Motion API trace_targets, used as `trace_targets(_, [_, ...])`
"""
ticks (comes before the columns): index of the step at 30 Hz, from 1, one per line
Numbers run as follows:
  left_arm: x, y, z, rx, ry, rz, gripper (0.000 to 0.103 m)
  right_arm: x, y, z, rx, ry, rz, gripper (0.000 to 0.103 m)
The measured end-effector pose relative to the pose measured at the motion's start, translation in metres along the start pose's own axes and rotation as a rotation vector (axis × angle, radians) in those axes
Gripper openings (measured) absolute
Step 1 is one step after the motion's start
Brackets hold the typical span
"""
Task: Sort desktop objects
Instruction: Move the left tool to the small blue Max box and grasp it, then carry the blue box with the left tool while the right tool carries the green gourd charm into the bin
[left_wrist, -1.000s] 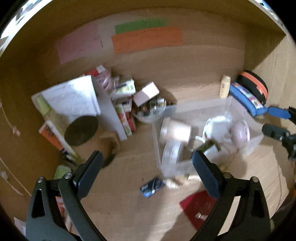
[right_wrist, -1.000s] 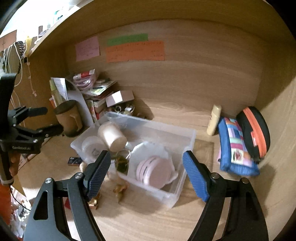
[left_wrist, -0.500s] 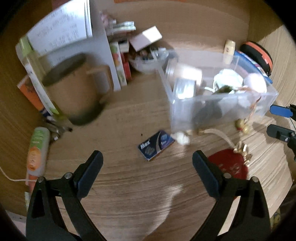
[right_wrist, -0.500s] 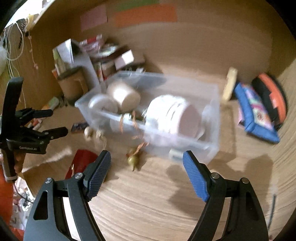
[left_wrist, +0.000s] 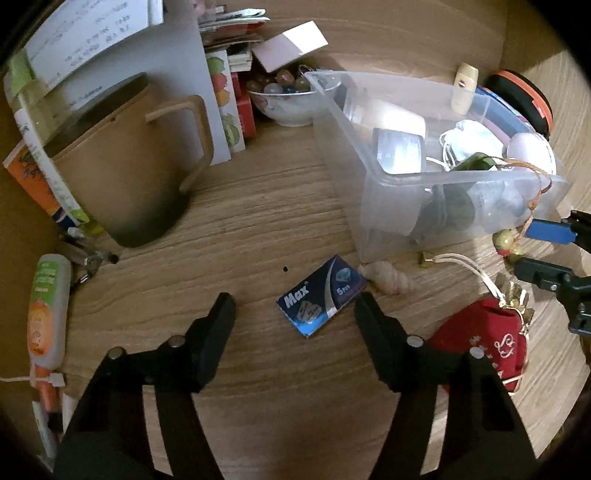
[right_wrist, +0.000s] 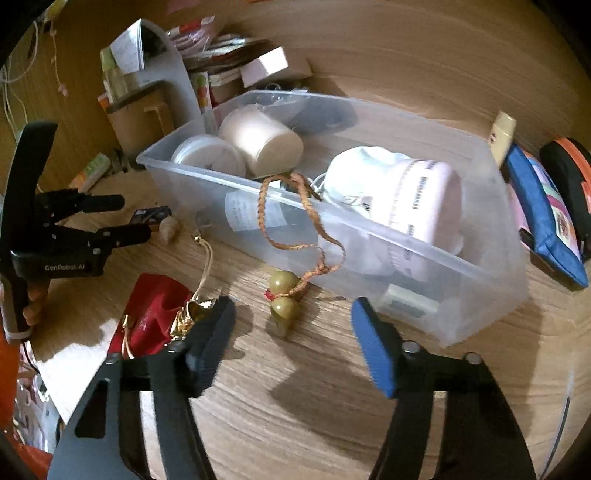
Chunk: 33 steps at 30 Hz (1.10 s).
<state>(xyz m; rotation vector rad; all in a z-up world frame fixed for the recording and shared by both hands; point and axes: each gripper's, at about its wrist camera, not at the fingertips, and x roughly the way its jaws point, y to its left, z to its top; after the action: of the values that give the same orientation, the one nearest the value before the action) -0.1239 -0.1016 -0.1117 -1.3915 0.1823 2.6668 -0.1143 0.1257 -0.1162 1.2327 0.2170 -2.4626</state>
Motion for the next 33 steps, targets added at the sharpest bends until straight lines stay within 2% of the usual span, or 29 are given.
trace_targets(3, [0.002, 0.005, 0.003, -0.018, -0.005, 0.022, 0.067, 0.005, 0.003, 0.002, -0.020, 0.008, -0.014, 0.049])
trace_targets(6, [0.005, 0.010, 0.005, -0.041, -0.007, -0.011, 0.065, 0.007, 0.005, 0.002, -0.034, 0.015, -0.023, 0.049])
trace_targets(9, [0.004, 0.011, 0.005, -0.044, -0.013, -0.023, 0.058, 0.010, 0.005, 0.003, -0.036, 0.023, -0.007, 0.047])
trace_targets(15, [0.003, 0.004, 0.006, -0.021, -0.021, -0.037, 0.044, 0.016, 0.006, 0.005, -0.054, 0.028, -0.008, 0.035])
trace_targets(17, [0.002, 0.003, 0.007, -0.016, -0.021, -0.039, 0.035, 0.015, 0.005, 0.006, -0.054, 0.024, -0.005, 0.034])
trace_targets(20, [0.001, 0.002, 0.007, -0.008, -0.019, -0.037, 0.026, 0.016, 0.005, 0.006, -0.057, 0.015, -0.009, 0.027])
trace_targets(22, [0.000, 0.001, 0.007, -0.003, -0.017, -0.035, 0.026, 0.016, 0.004, 0.007, -0.057, 0.012, -0.007, 0.018])
trace_targets(33, [-0.019, -0.002, 0.002, -0.014, -0.046, -0.024, 0.026, 0.008, 0.005, 0.007, -0.056, -0.023, 0.023, 0.017])
